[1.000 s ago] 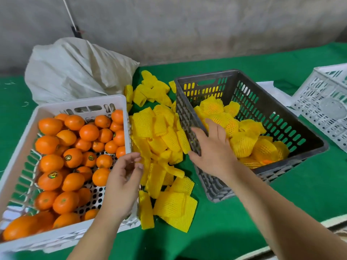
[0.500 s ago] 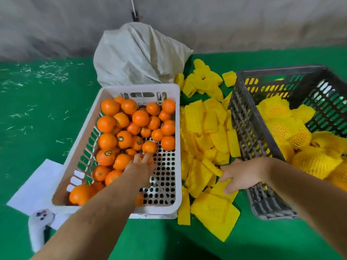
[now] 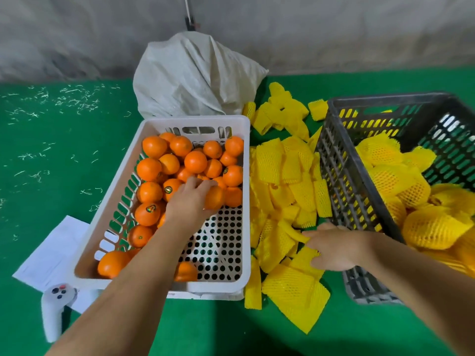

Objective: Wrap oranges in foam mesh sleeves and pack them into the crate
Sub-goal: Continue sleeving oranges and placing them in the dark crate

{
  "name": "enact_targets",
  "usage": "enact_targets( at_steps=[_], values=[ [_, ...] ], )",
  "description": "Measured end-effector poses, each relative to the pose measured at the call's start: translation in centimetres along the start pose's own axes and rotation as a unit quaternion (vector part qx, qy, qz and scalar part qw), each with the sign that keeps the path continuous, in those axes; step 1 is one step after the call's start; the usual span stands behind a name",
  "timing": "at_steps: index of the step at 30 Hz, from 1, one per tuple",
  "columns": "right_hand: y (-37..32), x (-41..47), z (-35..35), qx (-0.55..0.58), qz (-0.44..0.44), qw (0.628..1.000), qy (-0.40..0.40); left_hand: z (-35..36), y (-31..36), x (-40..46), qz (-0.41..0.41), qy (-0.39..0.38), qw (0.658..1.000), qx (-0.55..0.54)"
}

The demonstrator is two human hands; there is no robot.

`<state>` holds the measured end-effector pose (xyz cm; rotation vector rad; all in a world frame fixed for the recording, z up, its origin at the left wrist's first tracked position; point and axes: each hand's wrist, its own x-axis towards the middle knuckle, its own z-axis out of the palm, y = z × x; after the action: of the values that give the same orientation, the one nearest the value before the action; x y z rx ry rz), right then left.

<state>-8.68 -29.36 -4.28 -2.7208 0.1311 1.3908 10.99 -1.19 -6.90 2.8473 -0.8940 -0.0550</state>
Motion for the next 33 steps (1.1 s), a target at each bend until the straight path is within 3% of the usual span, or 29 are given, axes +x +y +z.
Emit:
enact_targets(
  at_steps=[3, 5, 7, 10, 12, 13, 18, 21, 24, 29, 31, 33],
  values=[
    [0.1, -0.8, -1.0, 0.139, -0.003, 0.986, 0.093, -2.4, 1.7, -2.6, -0.016, 0.107, 0.966, -0.233],
    [-0.9, -1.7, -1.4, 0.258, -0.015, 0.942, 0.214, -3.3, 4.2, -4.6, -0.014, 0.144, 0.92, -0.364],
    [-2.9, -2.9, -1.2, 0.41, -0.048, 0.838, 0.356, -3.5, 6.9, -6.8, -0.012, 0.148, 0.859, -0.491],
    [-6.7, -5.4, -0.5, 0.614, -0.099, 0.644, 0.446, -2.9, 10.3, -9.5, -0.06, 0.082, 0.747, -0.657],
    [-9.0, -6.7, 0.3, 0.673, -0.132, 0.561, 0.464, -2.2, 11.2, -10.6, -0.085, 0.069, 0.716, -0.69],
    [-10.0, -7.2, 0.6, 0.69, -0.153, 0.543, 0.454, -1.9, 11.2, -10.7, -0.086, 0.066, 0.709, -0.697],
    [-12.0, -8.4, 1.5, 0.749, -0.269, 0.506, 0.333, -2.4, 10.9, -10.6, -0.112, -0.01, 0.64, -0.76],
    [-12.6, -8.7, 1.5, 0.737, -0.264, 0.509, 0.358, -2.2, 11.2, -10.8, -0.095, -0.023, 0.613, -0.784],
    [-13.1, -8.5, 1.6, 0.761, -0.218, 0.473, 0.386, -2.3, 11.8, -11.1, -0.118, -0.074, 0.53, -0.836],
    [-12.9, -8.0, 1.5, 0.755, -0.136, 0.491, 0.413, -2.4, 11.6, -11.6, -0.108, -0.085, 0.532, -0.835],
    [-12.5, -7.5, 1.3, 0.718, -0.091, 0.502, 0.473, -2.7, 11.5, -11.9, -0.103, -0.082, 0.519, -0.845],
    [-12.3, -7.0, 1.0, 0.652, -0.075, 0.528, 0.539, -2.6, 11.4, -12.0, -0.072, -0.085, 0.534, -0.838]
  ],
)
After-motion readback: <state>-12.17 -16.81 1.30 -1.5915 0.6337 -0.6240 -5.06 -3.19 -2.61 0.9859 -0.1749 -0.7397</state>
